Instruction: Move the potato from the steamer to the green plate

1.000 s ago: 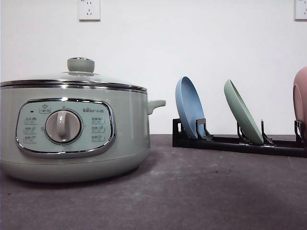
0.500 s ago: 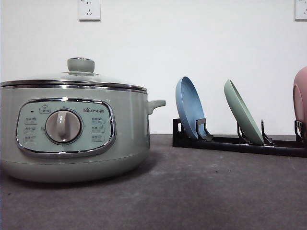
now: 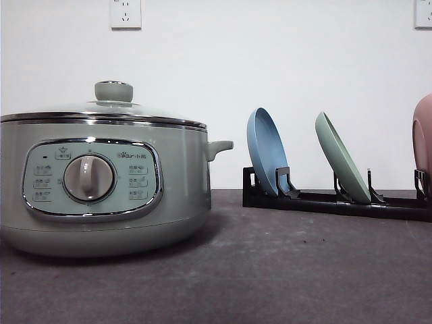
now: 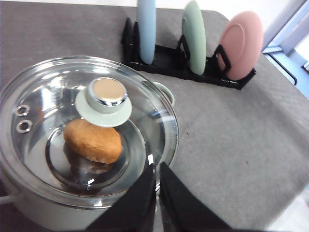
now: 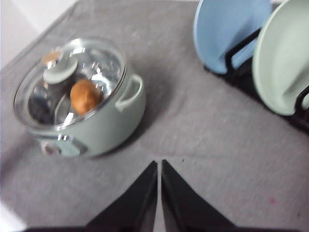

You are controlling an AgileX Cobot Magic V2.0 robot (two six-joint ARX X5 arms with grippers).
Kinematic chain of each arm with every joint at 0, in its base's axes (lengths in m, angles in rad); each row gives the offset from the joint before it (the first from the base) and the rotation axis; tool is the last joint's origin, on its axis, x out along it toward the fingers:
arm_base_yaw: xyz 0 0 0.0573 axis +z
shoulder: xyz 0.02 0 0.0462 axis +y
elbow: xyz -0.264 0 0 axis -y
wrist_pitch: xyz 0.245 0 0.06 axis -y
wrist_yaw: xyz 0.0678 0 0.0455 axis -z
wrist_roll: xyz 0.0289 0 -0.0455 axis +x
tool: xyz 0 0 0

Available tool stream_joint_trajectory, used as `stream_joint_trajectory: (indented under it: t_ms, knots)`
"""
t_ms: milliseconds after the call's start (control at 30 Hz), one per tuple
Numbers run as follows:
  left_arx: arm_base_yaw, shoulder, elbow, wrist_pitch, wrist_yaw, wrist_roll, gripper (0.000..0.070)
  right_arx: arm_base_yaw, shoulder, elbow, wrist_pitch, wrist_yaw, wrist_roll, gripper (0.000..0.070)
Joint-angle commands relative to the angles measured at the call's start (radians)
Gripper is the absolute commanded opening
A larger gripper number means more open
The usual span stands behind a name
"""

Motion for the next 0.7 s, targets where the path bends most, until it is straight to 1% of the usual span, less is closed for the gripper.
stream_joint_trajectory:
  t_ms: [0, 67, 133, 167, 200, 233, 333, 367, 400, 433, 667]
  knots:
    - [-0.004, 0.003, 0.027, 0.010, 0.007, 0.025, 0.0003, 0.011, 0.008, 0.019, -0.004, 0.003, -0.032, 0.0001]
    - [-0.005, 0.002, 0.027, 0.010, 0.007, 0.024, 0.0009, 0.018, 0.008, 0.019, -0.008, 0.004, -0.032, 0.0001]
    - [-0.005, 0.002, 0.027, 0.010, 0.006, 0.024, 0.0068, 0.020, 0.008, 0.019, -0.008, 0.004, -0.031, 0.0004]
    - [-0.005, 0.002, 0.027, 0.010, 0.006, 0.022, 0.0141, 0.019, 0.008, 0.019, -0.008, 0.004, -0.031, 0.0020]
    - [-0.005, 0.002, 0.027, 0.010, 0.006, 0.019, 0.0224, 0.019, 0.008, 0.019, -0.008, 0.004, -0.030, 0.0061]
    - [-0.005, 0.002, 0.027, 0.010, 0.006, 0.014, 0.0330, 0.019, 0.008, 0.019, -0.008, 0.004, -0.025, 0.0176]
    - [-0.005, 0.002, 0.027, 0.010, 0.006, 0.012, 0.0588, 0.019, 0.008, 0.019, -0.008, 0.004, -0.003, 0.0503]
    - [-0.005, 0.002, 0.027, 0.011, 0.006, 0.011, 0.0633, 0.019, 0.008, 0.019, -0.008, 0.004, 0.002, 0.0556]
    - [-0.005, 0.002, 0.027, 0.011, 0.006, 0.011, 0.0665, 0.019, 0.008, 0.019, -0.008, 0.004, 0.005, 0.0567]
    - [-0.005, 0.002, 0.027, 0.011, 0.006, 0.011, 0.0673, 0.019, 0.008, 0.019, -0.008, 0.004, 0.006, 0.0567]
    - [-0.005, 0.002, 0.027, 0.011, 0.006, 0.012, 0.0672, 0.019, 0.008, 0.019, -0.008, 0.004, 0.007, 0.0567]
